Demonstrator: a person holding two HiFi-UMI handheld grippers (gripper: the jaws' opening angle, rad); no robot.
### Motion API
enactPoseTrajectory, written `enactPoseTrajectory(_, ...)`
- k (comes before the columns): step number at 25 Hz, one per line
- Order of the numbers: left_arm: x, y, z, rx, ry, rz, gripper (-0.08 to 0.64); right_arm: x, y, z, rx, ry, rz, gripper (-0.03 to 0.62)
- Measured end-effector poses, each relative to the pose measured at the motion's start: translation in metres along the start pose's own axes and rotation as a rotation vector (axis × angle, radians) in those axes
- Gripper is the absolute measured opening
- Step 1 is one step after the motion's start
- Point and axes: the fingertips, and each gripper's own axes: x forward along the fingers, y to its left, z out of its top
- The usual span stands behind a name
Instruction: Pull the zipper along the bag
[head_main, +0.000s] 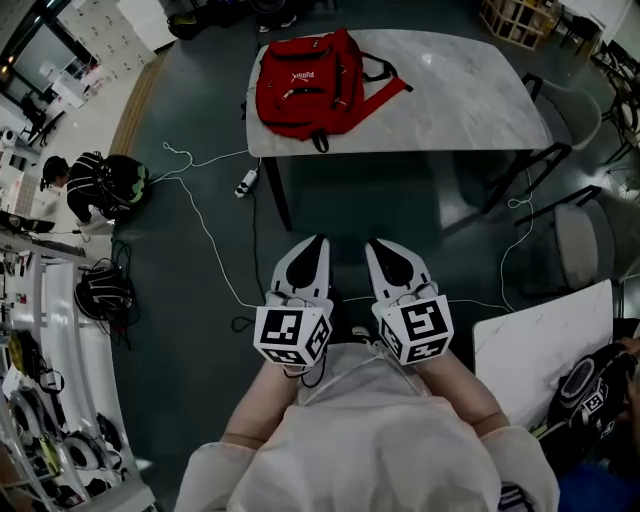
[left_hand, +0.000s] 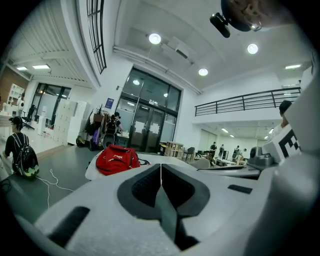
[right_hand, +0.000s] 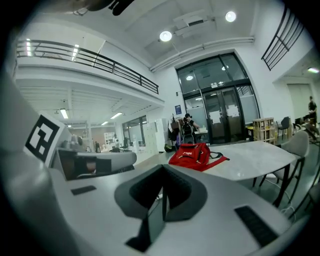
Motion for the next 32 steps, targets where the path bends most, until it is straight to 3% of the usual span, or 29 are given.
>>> enactPoseTrajectory(8, 0.06, 0.044, -0.007, -0.021, 0.025, -0.03, 0.021, 0.066, -0.03, -0.01, 0.038, 0.049, -0.035, 0.028)
enactPoseTrajectory(14, 0.129, 0.104, 0.006, -0.047, 0.05, -0.064, 0.021, 0.148, -0.057, 0.0, 0.098, 0.099, -0.076, 0.028)
enactPoseTrajectory(19, 0.204, 0.168, 0.022, -0.065, 0.088, -0.104, 0.021, 0.234, -0.083, 0.016, 0.112, 0.132, -0.12, 0.028)
enactPoseTrajectory(24, 0.277, 0.222, 0.046, -0.005, 0.118, -0.147, 0.021, 0.316, -0.109, 0.033, 0.133, 0.174, -0.155, 0.028)
enactPoseTrajectory(32, 0.355, 0.27, 0.052, -0.037, 0.213, -0.204, 0.021, 0.395, -0.148, 0.056, 0.181, 0.21, -0.206, 0.028)
